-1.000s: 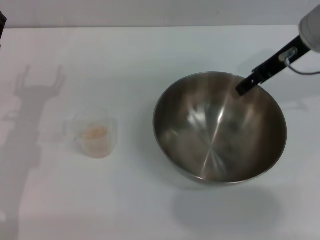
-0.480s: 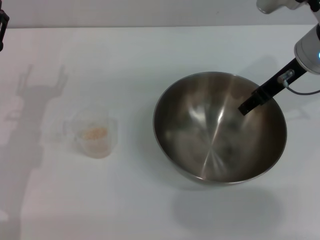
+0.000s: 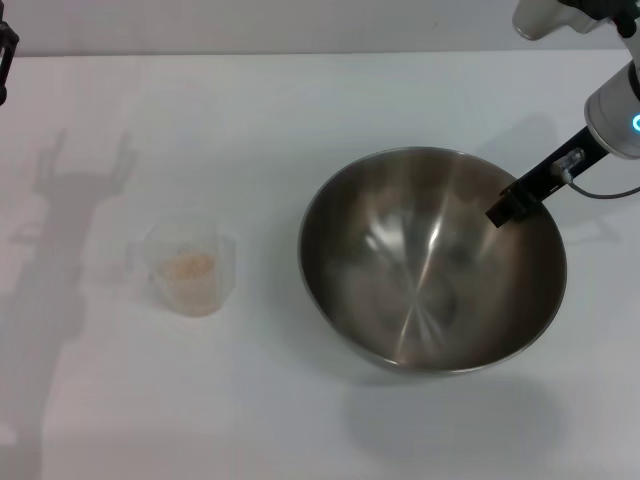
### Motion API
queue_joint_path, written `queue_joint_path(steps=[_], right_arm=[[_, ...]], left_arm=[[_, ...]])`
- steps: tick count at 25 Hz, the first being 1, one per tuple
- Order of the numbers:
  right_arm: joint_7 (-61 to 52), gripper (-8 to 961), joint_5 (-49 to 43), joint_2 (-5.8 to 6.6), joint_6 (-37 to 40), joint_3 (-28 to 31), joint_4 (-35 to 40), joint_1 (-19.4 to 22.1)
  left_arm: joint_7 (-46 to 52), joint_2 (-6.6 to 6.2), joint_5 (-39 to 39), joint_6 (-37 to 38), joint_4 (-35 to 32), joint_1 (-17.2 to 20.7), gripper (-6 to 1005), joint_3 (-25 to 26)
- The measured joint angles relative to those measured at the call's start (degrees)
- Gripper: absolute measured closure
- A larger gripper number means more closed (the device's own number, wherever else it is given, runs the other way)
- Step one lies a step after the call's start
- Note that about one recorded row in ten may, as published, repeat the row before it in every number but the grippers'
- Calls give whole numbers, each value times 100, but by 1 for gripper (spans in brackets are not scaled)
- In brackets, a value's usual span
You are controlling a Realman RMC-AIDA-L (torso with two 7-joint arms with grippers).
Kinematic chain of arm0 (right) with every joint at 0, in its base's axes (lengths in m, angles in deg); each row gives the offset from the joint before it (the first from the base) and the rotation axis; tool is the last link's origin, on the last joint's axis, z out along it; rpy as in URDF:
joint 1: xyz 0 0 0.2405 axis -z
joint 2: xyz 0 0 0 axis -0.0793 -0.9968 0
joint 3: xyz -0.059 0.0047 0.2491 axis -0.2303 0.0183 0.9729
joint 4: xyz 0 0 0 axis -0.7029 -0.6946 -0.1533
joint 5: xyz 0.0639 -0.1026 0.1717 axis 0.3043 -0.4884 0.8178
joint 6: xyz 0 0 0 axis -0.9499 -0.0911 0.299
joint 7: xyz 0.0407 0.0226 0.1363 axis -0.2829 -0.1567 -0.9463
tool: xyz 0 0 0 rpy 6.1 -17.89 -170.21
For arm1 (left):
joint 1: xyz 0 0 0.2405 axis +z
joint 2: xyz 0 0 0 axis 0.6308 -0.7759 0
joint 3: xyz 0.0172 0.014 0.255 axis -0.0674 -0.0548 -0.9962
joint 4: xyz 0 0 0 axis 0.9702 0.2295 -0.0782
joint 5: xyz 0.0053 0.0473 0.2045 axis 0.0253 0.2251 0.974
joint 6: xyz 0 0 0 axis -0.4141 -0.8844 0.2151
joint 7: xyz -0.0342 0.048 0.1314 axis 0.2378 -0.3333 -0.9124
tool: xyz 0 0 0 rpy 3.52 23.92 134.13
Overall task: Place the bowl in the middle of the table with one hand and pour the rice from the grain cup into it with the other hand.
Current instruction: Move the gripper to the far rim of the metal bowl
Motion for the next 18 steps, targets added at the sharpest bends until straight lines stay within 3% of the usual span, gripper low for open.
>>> queue_joint_path(steps=[6, 8, 18], right_arm=[[50, 701, 3, -22, 73, 34, 43, 18], [51, 892, 5, -22, 73, 78, 89, 18], [112, 928, 85, -25, 44, 315, 400, -30]], left_arm=[[2, 0, 0, 71, -1, 7, 177, -25], [3, 0, 0, 85, -1, 10, 177, -26], [14, 0, 0, 214, -1, 40, 178, -25]])
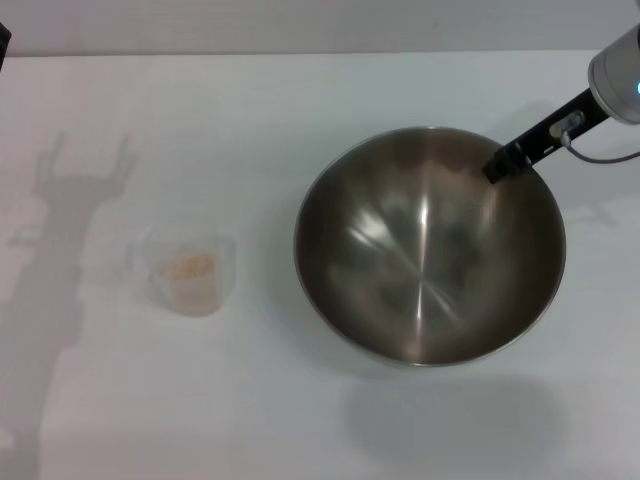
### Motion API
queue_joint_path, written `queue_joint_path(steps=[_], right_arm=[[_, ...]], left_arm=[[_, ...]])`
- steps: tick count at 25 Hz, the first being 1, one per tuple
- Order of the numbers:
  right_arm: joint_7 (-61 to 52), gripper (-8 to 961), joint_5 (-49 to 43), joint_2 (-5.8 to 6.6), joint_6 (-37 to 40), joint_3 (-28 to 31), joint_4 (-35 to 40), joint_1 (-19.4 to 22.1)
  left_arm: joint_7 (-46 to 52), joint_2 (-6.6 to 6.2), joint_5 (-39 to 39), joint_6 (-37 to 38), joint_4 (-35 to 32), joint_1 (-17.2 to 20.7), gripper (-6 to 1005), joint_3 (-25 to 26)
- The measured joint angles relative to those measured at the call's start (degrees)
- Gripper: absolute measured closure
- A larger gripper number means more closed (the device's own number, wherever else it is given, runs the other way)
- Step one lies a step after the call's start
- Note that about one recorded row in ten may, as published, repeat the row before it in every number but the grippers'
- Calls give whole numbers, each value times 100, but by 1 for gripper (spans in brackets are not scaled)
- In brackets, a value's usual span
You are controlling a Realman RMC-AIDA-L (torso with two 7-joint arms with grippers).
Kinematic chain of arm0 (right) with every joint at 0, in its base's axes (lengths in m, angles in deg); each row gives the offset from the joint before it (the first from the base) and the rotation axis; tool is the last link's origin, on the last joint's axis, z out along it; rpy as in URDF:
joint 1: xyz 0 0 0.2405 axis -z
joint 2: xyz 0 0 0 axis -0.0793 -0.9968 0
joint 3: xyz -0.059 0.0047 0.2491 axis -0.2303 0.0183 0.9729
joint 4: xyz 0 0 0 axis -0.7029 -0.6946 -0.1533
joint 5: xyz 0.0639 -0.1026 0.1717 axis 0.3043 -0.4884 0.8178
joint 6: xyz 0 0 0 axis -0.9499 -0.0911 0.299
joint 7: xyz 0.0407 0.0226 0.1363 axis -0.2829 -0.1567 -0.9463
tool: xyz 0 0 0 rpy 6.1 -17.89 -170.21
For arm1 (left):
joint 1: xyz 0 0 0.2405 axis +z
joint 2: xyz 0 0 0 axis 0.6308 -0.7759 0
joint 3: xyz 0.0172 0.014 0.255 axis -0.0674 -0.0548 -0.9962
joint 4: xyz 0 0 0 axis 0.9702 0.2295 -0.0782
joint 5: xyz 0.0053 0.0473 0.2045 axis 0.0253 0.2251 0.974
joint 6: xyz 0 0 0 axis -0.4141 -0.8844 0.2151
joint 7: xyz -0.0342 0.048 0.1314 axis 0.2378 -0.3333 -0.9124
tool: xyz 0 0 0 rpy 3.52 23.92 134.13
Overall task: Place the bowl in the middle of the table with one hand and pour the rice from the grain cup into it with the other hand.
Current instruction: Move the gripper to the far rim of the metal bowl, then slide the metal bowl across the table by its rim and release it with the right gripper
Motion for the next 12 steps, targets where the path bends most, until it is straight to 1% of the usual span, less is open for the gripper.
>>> queue_joint_path(steps=[6, 12], right_arm=[[-7, 925, 166, -36, -45, 266, 330, 7], [-10, 924, 218, -36, -45, 411, 371, -33]], left_arm=[[1, 0, 0, 9, 0, -1, 178, 1], [28, 0, -2, 9, 0, -24, 179, 23]])
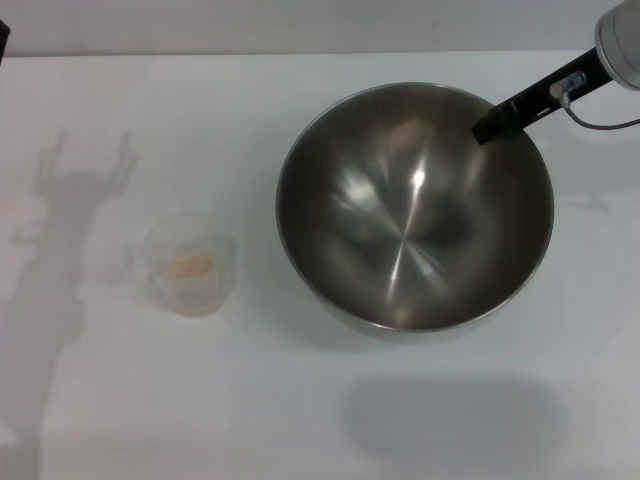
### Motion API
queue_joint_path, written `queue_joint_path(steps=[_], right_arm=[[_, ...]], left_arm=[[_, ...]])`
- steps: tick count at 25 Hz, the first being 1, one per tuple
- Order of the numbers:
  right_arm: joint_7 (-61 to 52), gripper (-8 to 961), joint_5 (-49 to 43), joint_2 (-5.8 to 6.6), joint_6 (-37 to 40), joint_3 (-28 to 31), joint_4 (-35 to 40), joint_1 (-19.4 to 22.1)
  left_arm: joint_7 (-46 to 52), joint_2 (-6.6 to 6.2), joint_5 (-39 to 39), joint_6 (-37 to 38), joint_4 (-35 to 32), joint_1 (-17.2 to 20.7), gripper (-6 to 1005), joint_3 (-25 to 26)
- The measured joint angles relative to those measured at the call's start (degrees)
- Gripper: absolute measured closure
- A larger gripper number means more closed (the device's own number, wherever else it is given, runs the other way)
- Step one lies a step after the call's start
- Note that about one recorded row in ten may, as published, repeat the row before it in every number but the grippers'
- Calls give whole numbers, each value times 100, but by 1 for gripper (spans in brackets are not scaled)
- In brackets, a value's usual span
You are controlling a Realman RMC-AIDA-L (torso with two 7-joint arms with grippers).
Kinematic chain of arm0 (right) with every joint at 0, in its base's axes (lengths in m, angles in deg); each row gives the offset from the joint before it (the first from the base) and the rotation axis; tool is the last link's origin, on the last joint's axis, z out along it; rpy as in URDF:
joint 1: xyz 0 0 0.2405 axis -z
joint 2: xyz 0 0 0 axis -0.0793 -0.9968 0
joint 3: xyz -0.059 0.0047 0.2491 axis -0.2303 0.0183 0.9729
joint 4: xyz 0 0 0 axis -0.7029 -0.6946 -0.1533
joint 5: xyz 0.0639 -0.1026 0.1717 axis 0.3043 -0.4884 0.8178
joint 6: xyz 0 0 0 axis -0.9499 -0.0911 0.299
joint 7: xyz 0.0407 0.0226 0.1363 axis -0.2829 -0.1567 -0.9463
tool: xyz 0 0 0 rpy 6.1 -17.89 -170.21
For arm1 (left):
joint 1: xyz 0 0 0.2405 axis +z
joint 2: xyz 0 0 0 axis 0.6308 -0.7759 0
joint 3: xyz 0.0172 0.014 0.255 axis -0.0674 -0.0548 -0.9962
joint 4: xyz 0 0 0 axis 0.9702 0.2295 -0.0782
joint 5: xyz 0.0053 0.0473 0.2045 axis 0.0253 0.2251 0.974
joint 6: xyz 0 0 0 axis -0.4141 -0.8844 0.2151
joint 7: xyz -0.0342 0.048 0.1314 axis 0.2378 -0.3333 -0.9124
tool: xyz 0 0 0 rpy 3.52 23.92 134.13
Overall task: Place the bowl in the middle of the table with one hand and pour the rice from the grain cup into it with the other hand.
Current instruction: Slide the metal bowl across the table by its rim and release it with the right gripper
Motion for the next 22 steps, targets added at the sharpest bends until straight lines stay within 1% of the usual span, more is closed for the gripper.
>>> queue_joint_path(steps=[8, 11, 14, 22], right_arm=[[9, 924, 292, -15, 138, 37, -88, -2], [10, 923, 441, -19, 251, 45, -180, -7], [19, 923, 580, -24, 373, 34, -477, -62], [97, 923, 670, -62, 485, 56, -625, -56]], left_arm=[[-25, -7, 2, 15, 0, -31, 179, 12], [-38, -8, 2, 42, 0, -31, 179, 16], [-41, -9, 2, 82, 0, -21, 179, 16], [-46, -2, 26, 129, 0, -31, 180, -58]])
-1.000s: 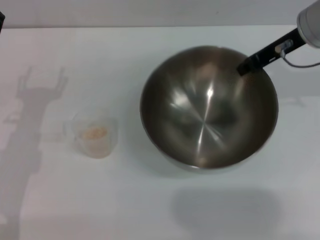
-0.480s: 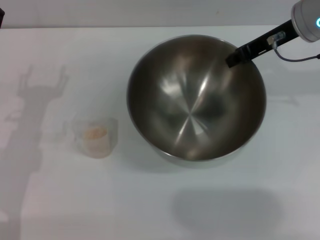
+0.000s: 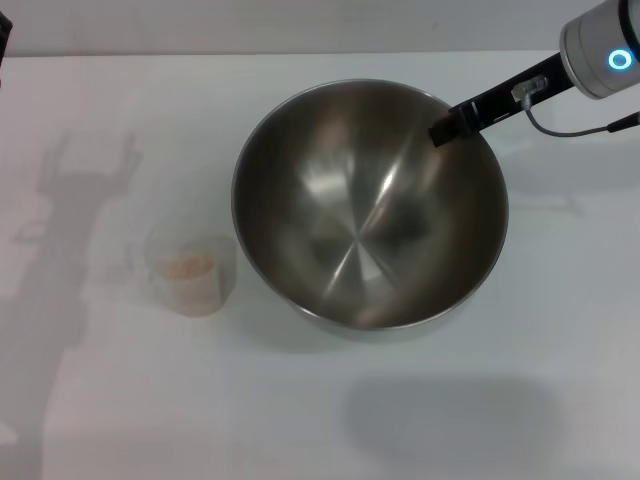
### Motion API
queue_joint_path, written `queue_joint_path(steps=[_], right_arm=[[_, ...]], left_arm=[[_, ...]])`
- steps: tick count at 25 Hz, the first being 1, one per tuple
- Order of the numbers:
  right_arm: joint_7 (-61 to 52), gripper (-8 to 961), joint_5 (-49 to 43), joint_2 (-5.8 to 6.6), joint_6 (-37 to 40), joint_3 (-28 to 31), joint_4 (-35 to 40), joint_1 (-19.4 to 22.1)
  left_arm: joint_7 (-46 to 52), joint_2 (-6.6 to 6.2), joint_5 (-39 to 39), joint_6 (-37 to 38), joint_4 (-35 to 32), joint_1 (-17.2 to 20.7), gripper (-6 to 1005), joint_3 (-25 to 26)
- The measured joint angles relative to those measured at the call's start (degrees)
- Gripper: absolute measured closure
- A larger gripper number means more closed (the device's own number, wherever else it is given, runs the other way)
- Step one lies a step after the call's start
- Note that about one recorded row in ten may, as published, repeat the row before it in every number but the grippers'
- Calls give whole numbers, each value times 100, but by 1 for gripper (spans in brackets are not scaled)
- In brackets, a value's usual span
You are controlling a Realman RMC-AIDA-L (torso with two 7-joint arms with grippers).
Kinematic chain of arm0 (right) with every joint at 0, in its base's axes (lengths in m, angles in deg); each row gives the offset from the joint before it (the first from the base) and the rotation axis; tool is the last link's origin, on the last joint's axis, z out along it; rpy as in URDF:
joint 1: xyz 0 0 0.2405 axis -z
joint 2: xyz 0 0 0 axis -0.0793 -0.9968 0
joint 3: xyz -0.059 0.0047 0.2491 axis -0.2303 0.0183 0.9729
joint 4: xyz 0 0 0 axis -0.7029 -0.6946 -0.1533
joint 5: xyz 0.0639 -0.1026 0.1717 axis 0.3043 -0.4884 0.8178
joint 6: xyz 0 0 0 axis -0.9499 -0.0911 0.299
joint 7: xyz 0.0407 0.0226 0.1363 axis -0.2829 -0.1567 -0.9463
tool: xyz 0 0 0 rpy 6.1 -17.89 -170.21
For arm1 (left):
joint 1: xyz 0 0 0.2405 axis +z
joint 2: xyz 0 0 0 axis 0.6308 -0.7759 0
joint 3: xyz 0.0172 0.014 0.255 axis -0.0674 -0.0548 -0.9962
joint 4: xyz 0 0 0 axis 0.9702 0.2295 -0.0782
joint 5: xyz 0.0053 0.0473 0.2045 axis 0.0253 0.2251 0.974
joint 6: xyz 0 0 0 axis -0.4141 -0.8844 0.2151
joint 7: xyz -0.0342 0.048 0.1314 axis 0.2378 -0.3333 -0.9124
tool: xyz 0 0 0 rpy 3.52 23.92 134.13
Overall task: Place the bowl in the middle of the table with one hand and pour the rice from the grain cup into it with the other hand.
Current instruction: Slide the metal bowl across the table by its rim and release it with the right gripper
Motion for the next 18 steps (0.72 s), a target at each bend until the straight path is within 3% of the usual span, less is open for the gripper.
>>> queue_joint_path(steps=[18], right_arm=[[-122, 921, 88, -43, 391, 37, -927, -236]], left_arm=[[-9, -4, 3, 398, 8, 23, 181, -302]])
